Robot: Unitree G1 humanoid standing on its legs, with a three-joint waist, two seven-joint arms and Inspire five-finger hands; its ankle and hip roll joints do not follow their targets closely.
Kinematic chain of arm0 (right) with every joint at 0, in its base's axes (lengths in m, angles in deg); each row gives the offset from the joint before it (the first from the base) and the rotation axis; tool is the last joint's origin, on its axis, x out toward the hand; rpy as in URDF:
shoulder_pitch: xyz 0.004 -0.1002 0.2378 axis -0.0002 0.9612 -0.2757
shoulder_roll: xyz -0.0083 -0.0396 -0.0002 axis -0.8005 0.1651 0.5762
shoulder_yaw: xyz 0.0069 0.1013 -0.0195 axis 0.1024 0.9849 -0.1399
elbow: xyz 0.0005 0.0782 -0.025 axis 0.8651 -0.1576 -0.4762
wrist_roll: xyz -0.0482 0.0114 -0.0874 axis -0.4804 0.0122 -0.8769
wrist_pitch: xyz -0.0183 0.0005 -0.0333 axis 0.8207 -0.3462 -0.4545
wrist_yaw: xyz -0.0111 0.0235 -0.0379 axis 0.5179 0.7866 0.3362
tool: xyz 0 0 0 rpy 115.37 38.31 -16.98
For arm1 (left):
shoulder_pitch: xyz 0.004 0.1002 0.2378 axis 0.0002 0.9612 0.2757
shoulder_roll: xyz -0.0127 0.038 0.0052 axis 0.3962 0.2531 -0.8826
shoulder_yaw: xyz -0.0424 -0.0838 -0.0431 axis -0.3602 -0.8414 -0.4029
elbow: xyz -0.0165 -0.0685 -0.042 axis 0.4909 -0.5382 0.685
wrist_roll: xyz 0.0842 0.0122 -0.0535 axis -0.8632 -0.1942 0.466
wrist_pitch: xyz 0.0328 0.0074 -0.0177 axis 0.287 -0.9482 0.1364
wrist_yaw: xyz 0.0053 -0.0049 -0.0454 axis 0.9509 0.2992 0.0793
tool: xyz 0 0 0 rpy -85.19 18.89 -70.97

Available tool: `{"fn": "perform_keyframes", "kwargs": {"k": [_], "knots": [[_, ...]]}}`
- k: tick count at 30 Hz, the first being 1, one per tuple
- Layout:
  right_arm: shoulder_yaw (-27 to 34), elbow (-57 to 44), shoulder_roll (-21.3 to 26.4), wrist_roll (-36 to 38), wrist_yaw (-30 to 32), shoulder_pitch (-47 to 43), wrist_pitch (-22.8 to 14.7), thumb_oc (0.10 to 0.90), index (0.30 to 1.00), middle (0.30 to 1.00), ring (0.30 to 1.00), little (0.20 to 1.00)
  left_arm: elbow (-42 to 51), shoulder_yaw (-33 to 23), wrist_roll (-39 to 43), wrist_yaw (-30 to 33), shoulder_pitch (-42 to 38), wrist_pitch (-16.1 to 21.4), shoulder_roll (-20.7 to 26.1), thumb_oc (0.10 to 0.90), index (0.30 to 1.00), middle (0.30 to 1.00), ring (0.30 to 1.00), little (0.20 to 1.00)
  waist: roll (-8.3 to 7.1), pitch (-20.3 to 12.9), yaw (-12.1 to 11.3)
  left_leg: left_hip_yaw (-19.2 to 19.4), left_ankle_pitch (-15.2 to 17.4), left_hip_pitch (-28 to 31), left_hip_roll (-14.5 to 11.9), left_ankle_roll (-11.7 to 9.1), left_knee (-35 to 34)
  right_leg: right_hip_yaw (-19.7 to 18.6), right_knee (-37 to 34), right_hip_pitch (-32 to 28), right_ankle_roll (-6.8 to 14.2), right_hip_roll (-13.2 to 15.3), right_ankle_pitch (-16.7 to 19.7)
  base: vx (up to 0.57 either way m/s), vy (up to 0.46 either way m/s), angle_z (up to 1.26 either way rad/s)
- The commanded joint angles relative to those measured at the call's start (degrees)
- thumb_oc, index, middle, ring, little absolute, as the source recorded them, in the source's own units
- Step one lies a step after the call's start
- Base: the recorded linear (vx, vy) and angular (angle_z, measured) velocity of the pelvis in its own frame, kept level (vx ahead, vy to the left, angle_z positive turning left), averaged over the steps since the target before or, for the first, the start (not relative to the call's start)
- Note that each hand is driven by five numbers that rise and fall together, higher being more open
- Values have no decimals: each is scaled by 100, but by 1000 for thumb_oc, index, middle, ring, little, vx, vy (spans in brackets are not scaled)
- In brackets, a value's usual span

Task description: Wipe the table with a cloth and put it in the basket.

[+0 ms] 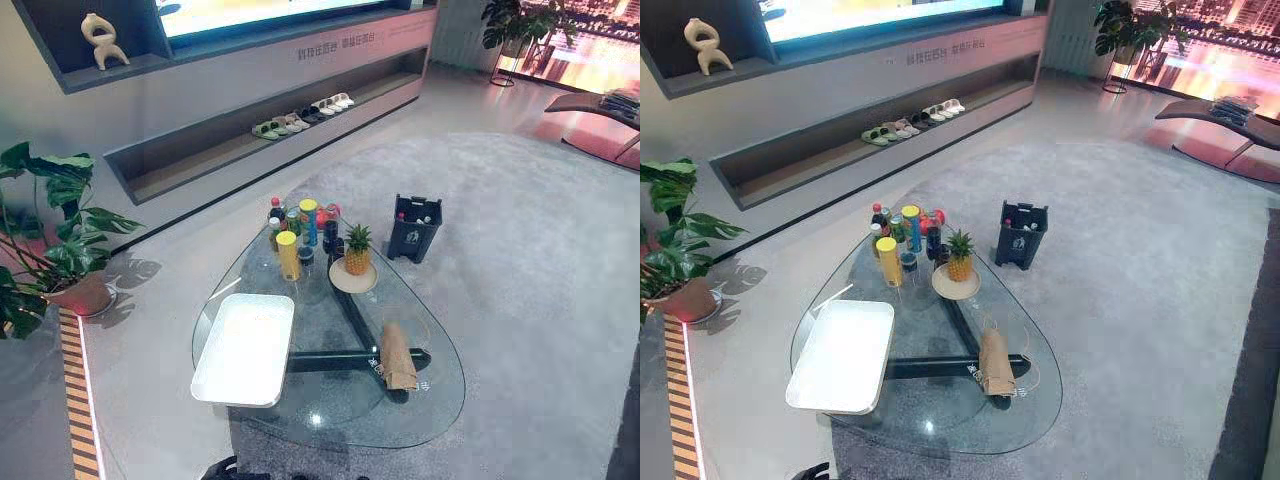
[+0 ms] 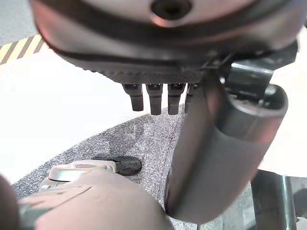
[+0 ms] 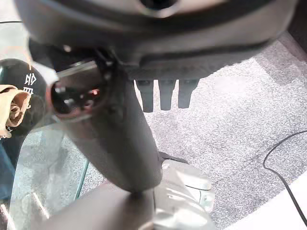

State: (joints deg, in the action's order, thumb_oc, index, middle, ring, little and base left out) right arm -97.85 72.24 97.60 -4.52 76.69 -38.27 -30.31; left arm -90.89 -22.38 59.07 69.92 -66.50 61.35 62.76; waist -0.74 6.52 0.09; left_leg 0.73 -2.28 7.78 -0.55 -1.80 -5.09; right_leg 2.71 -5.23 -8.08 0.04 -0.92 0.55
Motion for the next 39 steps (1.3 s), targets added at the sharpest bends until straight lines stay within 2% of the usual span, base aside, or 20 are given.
{"fn": "perform_keyframes", "kwargs": {"k": [1, 22, 31, 32, 34, 35, 37, 39], "knots": [[-192, 110, 11, 53, 14, -304, 9, 800, 900, 900, 900, 900, -212, 203, 7, 45, -415, 17, -92, 800, 900, 900, 900, 900, -85, 134, -56, 75, 538, 90, 153, 132, 148, 80, 172, -7, 328, 219, -171, 4, 185, 22], [-188, 120, 0, 18, 61, -296, -51, 800, 900, 900, 900, 900, -248, 178, -26, 32, -379, 112, -95, 800, 900, 900, 900, 900, -88, 128, -64, 71, 548, 100, 165, 142, 147, 89, 166, -20, 331, 223, -170, 0, 0, 0], [-127, 25, 38, 75, 599, -335, -448, 800, 900, 900, 900, 900, -237, 183, -128, 144, -356, 111, -81, 800, 900, 900, 900, 900, -97, 132, -67, 76, 565, 76, 183, 143, 181, 67, 159, 1, 353, 230, -141, 3, -3, 0], [-100, -11, 72, 41, 709, -355, -627, 800, 900, 900, 900, 900, -244, 175, -169, 159, -345, 122, -52, 800, 900, 900, 900, 900, -103, 142, -70, 86, 572, 59, 182, 143, 196, 57, 161, 24, 360, 231, -130, 32, -23, 0], [-94, -23, 82, 41, 738, -359, -678, 800, 900, 900, 900, 900, -246, 169, -180, 165, -342, 124, -45, 800, 900, 900, 900, 900, -105, 143, -71, 91, 574, 57, 182, 144, 201, 57, 158, 25, 363, 232, -124, 31, -12, 0], [-47, -146, 139, 54, 864, -384, -929, 800, 900, 900, 900, 900, -250, 143, -242, 175, -291, 144, -13, 800, 900, 900, 900, 900, -121, 151, -66, 116, 588, 37, 190, 146, 227, 34, 136, 48, 381, 238, -89, 71, -28, 0], [-31, -197, 160, 55, 905, -392, -1001, 800, 900, 900, 900, 900, -249, 134, -281, 178, -271, 154, 2, 800, 900, 900, 900, 900, -129, 154, -67, 129, 596, 18, 191, 149, 250, 23, 135, 65, 384, 241, -78, 51, -24, -1], [16, -447, 253, 49, 1099, -436, -1268, 800, 900, 900, 900, 900, -269, 121, -310, 240, -209, 268, 58, 800, 900, 900, 900, 900, -179, 184, -67, 196, 638, -95, 190, 167, 371, -29, 146, 161, 395, 247, -45, 39, -41, -4]]}}
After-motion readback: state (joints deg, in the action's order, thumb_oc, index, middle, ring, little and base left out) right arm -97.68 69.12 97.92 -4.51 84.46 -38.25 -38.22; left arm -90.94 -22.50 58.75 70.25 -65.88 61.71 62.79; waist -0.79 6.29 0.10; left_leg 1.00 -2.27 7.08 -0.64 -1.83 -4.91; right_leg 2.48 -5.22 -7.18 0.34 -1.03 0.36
